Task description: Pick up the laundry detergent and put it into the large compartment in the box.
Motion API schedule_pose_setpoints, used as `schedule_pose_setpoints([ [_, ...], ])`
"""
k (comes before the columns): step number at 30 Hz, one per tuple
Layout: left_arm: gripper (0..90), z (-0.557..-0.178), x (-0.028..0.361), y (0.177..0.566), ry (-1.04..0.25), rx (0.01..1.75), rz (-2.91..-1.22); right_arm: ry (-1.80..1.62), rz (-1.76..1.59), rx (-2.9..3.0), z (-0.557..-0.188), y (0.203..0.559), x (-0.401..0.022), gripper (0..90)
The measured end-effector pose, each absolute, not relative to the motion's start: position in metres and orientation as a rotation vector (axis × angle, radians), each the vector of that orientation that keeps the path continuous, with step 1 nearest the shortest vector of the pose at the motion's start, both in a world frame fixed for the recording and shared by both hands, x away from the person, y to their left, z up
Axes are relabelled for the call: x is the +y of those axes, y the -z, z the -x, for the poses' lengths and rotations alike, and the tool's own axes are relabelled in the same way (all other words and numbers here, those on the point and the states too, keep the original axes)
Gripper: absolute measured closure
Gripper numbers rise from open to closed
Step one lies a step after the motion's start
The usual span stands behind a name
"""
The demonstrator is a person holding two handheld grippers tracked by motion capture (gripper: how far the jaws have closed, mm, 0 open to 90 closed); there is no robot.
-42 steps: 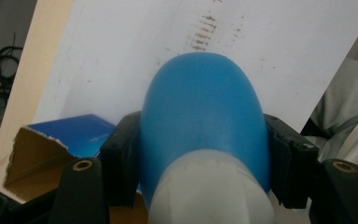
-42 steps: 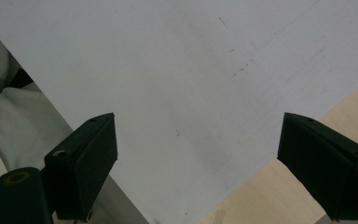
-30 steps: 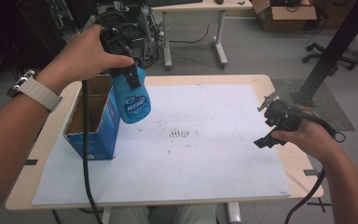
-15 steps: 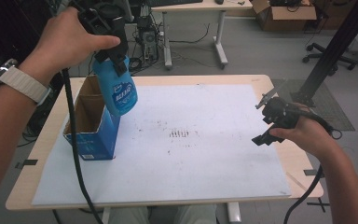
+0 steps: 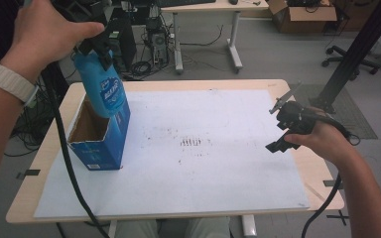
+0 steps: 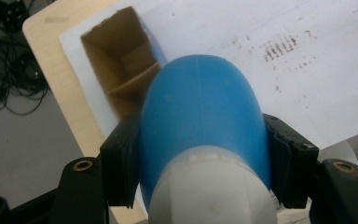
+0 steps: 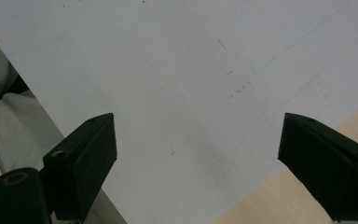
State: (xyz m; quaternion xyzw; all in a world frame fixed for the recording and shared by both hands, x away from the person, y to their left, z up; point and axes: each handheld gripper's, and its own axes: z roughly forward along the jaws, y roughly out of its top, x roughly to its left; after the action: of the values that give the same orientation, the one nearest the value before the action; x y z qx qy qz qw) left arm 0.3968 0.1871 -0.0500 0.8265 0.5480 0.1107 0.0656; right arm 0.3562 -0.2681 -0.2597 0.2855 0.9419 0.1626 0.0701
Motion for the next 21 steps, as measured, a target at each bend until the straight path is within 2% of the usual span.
schedule_pose_setpoints([
  [21, 37.6, -0.409, 0.229, 0.062, -0.338, 1.965, -2.295, -0.483, -0.85, 2.849, -0.36, 0.264, -0.265, 11.1],
])
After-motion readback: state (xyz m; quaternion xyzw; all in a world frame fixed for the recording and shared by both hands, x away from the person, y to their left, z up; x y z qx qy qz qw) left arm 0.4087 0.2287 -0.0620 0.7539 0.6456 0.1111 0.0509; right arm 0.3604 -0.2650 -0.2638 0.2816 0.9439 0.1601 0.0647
